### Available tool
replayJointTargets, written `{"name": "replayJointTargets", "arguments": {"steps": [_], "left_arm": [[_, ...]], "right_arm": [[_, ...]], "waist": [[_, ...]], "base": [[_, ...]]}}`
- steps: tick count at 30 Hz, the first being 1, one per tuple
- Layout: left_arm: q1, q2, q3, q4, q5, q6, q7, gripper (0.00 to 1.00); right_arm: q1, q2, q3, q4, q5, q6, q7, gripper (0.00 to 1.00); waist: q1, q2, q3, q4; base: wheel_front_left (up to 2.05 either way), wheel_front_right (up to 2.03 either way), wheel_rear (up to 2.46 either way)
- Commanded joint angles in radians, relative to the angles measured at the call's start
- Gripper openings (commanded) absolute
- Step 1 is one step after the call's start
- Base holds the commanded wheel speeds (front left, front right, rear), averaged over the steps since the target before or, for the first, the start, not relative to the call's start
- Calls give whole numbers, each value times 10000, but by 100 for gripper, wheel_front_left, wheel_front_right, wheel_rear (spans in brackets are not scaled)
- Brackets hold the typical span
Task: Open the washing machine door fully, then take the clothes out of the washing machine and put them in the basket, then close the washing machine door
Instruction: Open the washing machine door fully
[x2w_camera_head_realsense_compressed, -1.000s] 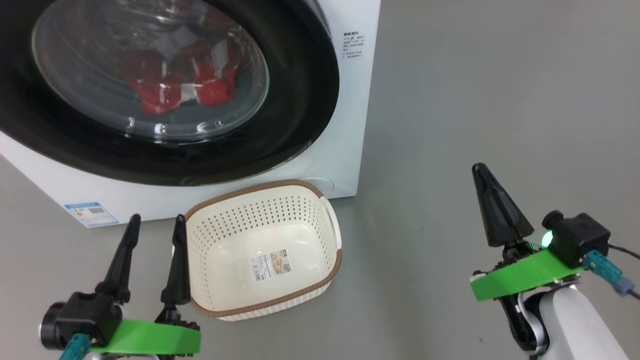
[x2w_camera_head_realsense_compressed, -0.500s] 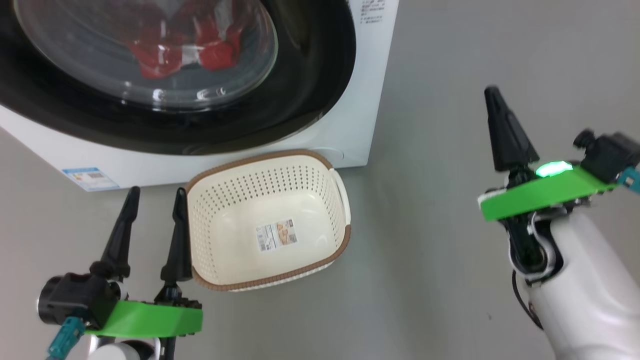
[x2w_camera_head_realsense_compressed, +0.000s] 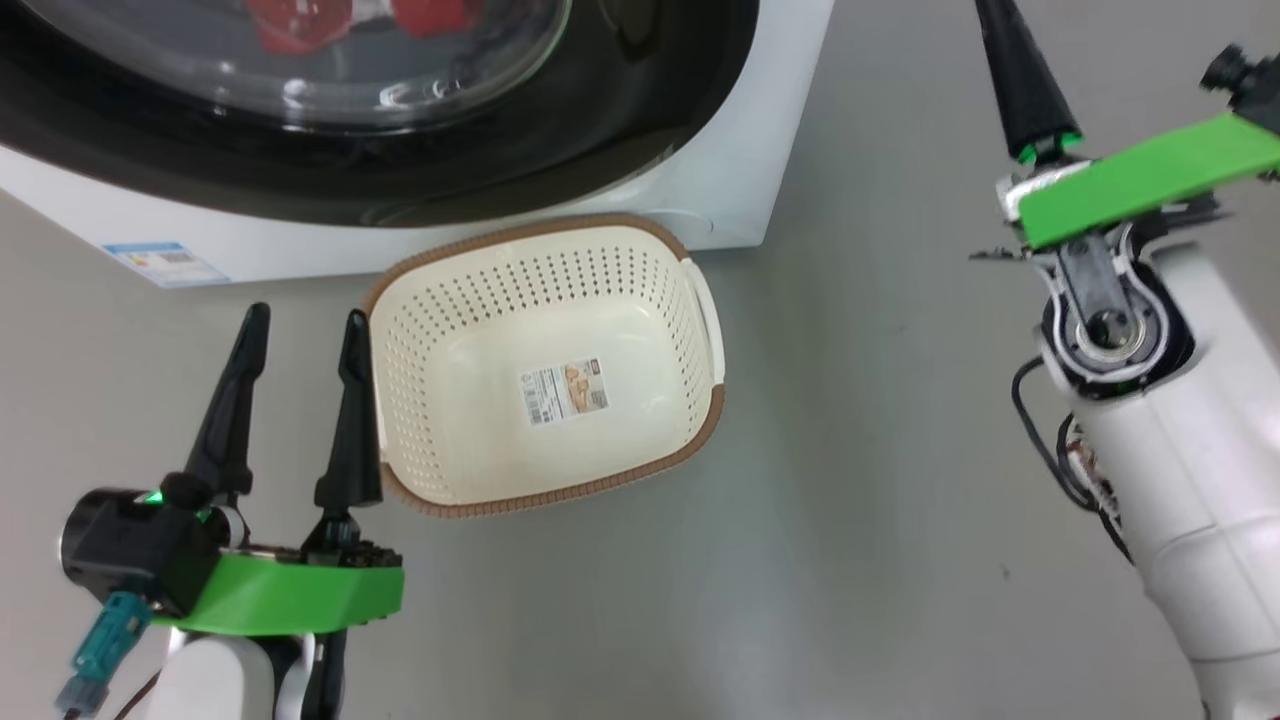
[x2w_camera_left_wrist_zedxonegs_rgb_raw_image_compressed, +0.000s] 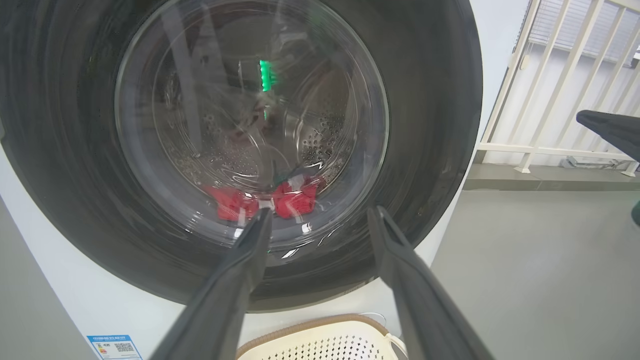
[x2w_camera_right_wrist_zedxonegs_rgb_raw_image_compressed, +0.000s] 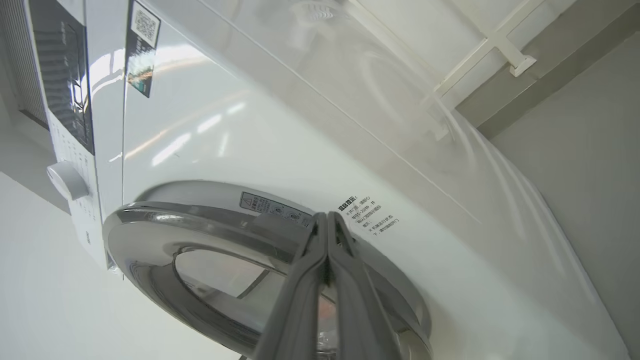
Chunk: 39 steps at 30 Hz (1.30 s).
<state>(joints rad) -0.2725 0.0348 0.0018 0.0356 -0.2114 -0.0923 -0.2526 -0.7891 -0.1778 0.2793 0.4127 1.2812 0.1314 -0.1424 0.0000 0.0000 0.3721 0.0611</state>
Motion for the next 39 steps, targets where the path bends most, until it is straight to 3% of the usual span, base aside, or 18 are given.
{"name": "replayJointTargets", "arguments": {"steps": [1,11,24,39], "left_arm": [[-255,154,261,-321,-22,-94,-92,100],[-645,154,97,-449,17,-117,-92,100],[-918,154,-129,-542,-40,7,-92,100],[-1066,154,-246,-652,23,149,-92,100]], "right_arm": [[-352,59,203,-253,652,-7,279,0],[-1534,89,-162,-189,3579,-7,2980,0],[-2804,-243,-695,353,4169,-7,5243,0],[-3591,-49,-1345,530,4161,-7,6765,0]], "waist": [[0,0,400,162],[0,0,1261,479],[0,0,2006,1065],[0,0,2516,1376]], "base": [[0,0,0],[0,0,0],[0,0,0],[0,0,0]]}}
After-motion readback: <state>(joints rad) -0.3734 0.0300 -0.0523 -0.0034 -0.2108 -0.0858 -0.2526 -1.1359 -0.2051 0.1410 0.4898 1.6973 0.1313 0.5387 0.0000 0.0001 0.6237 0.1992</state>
